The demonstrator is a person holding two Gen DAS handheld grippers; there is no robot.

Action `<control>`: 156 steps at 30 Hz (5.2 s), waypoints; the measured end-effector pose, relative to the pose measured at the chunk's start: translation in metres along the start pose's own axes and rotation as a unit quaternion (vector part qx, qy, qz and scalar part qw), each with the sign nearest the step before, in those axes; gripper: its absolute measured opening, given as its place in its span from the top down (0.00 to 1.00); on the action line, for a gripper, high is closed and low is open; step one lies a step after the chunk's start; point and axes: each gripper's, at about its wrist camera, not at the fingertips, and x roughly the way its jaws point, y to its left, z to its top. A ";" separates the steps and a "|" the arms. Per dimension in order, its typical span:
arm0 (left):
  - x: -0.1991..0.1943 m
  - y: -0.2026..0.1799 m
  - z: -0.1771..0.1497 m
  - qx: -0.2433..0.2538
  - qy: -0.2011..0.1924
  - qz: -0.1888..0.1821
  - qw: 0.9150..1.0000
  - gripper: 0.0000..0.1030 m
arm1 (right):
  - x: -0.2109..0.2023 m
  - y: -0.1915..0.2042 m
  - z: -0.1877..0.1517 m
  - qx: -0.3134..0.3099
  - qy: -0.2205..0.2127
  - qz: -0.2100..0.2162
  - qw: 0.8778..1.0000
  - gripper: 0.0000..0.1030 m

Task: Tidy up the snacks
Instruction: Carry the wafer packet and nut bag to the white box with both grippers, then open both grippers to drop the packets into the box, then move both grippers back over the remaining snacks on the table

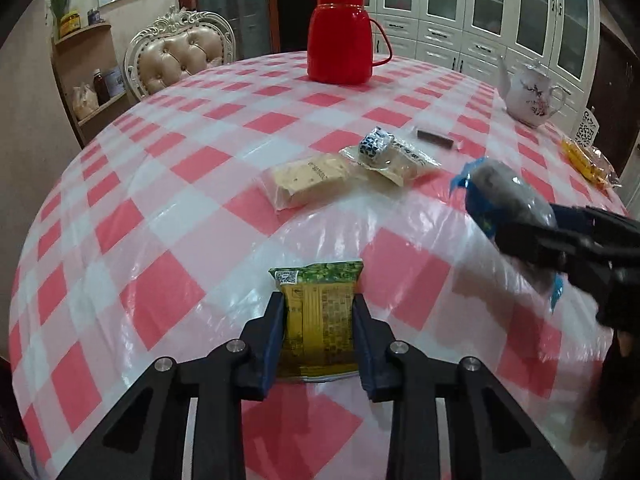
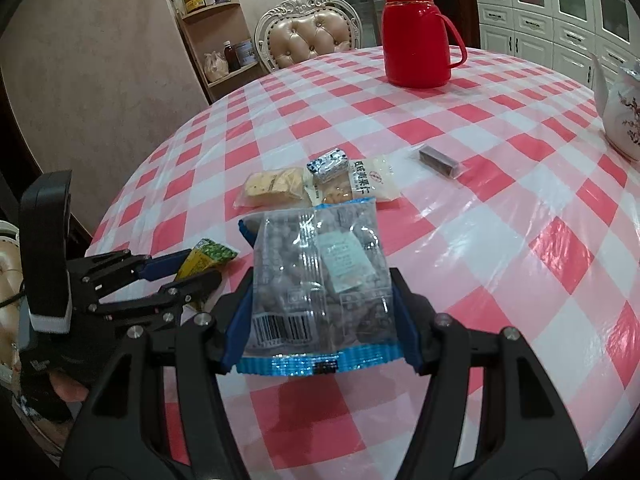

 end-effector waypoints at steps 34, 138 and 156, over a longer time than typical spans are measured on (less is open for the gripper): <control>-0.107 0.132 -0.102 -0.163 -0.090 0.066 0.980 0.69 | 0.043 0.170 -0.033 -0.112 0.058 0.116 0.985 0.37; -0.055 0.081 0.004 -0.159 -0.050 -0.066 0.984 0.18 | 0.001 0.021 0.024 -0.033 -0.039 0.048 0.998 0.28; 0.079 0.003 0.088 0.186 0.015 -0.078 0.979 0.18 | 0.019 -0.071 0.029 -0.004 0.017 0.037 0.999 0.28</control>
